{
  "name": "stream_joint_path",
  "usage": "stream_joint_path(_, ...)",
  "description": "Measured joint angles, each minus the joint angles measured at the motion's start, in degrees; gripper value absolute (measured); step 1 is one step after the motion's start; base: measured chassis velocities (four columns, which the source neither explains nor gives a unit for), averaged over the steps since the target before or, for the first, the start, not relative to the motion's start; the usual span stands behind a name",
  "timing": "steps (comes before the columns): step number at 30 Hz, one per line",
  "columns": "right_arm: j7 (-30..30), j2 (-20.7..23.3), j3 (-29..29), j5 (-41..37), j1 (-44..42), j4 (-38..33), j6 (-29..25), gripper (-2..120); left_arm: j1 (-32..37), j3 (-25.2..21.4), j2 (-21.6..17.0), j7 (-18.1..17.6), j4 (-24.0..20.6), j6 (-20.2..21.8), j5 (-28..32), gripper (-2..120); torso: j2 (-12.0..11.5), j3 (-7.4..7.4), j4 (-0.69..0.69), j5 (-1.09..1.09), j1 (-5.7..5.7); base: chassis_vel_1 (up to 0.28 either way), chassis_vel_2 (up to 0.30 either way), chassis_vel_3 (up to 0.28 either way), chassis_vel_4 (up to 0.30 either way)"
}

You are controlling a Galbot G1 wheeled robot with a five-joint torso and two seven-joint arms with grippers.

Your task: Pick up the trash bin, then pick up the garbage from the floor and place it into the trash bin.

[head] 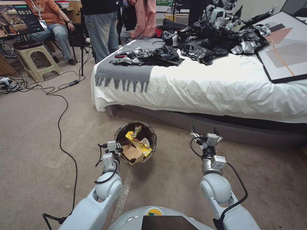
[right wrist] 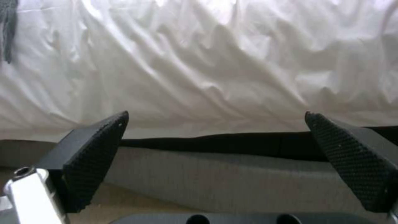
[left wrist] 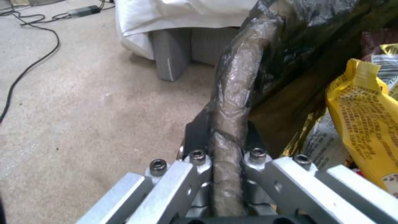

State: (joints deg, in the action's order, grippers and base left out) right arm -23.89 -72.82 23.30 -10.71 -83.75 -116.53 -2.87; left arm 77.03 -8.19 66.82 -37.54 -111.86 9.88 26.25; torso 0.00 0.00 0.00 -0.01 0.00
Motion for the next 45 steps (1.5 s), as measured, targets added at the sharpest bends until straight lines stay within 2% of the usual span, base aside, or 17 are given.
stream_joint_path(14, 0.2, -0.3, -0.2, 1.6, -1.8, -1.0, -0.8, 100, 0.6, 0.2, 0.6, -0.5, -1.0, 0.1, 0.1, 2, 0.0, 0.01, 0.00, 0.01, 0.00, 0.014, 0.015, 0.008, 0.016)
stream_joint_path(45, 0.1, -0.9, -0.7, 1.7, -1.0, -0.9, -0.9, 100, 2.4, -0.7, 0.7, -0.5, -2.7, 0.1, 0.0, 2, 0.0, 0.00, 0.01, 0.01, 0.00, 0.084, 0.087, 0.091, 0.093)
